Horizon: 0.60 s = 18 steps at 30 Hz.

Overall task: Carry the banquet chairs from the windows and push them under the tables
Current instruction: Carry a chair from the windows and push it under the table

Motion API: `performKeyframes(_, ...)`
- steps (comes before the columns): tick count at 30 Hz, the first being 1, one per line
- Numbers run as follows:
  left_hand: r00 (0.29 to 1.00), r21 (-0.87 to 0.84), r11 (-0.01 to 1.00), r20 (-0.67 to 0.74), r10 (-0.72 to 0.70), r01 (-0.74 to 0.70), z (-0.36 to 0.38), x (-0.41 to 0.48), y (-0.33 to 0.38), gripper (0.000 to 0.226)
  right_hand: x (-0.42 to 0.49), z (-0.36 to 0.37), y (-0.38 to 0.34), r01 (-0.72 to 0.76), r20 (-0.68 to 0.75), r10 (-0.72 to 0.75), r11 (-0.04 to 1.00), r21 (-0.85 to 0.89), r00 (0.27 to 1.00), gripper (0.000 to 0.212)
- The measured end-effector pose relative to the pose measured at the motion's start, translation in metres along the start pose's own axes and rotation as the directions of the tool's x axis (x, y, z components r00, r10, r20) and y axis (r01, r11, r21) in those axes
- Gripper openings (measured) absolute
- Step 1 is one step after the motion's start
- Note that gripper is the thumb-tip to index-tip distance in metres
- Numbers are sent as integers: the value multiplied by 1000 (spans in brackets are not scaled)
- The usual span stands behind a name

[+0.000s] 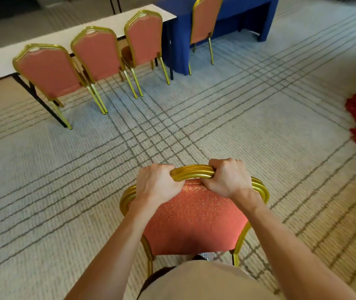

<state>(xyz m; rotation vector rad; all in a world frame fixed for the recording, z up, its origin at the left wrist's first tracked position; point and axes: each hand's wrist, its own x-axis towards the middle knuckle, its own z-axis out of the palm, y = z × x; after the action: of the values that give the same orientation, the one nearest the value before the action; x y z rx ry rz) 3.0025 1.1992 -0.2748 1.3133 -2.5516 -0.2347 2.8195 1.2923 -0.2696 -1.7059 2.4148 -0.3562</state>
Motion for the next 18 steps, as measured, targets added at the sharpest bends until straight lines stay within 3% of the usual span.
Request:
performKeyframes(13, 962, -34, 961, -28, 272, -273, 32, 191, -11, 35, 161, -14, 47, -38, -45, 38, 999, 10, 998, 35)
performKeyframes(18, 949, -42, 948, -26, 314, -315, 46, 282, -33, 44, 251, -13, 52, -74, -73, 72, 997, -29, 995, 35)
